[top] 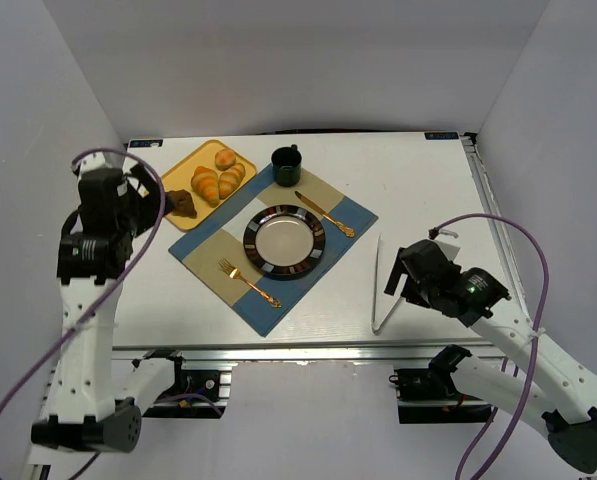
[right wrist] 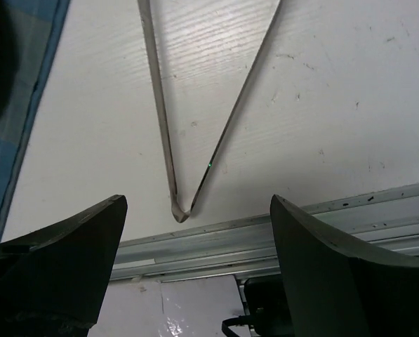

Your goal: Place the bread

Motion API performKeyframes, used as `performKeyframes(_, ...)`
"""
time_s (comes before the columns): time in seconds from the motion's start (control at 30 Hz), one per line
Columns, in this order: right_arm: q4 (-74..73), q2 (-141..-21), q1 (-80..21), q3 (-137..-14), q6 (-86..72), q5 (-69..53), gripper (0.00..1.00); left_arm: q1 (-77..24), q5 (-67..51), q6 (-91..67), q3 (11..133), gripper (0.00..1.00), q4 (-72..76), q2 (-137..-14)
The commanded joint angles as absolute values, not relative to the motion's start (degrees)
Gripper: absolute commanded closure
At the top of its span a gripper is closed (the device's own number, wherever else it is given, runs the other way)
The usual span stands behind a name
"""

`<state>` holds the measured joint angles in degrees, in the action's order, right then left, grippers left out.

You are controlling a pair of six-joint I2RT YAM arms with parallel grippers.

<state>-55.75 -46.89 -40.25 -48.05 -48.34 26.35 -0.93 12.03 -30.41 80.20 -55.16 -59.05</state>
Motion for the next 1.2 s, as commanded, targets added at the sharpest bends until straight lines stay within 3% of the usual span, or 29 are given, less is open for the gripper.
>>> performKeyframes(0.0, -55.3, -45.6, -40.3, -43.9, -51.9, 26.7, 0.11, -1.1, 9.9, -26.9, 74.6, 0.02, -58.5, -57.6)
performKeyframes(0.23, -45.5, -52.4, -40.3, -34.2, -55.5, 25.7, 0.11, -1.1, 7.4, -25.4, 72.2, 0.02, -61.1, -55.6)
performKeyframes(0.5, -36.1, -60.9, -40.3, -33.3, -57.1, 27.3, 0.11, -2.6, 7.7, -24.8, 72.2, 0.02, -61.2, -55.5)
performKeyframes(1.17, -42.1, -66.0, -40.3, -42.7, -59.8, 29.3, 0.11, -5.7, 8.4, -24.6, 71.8, 0.02, -59.7, -57.5)
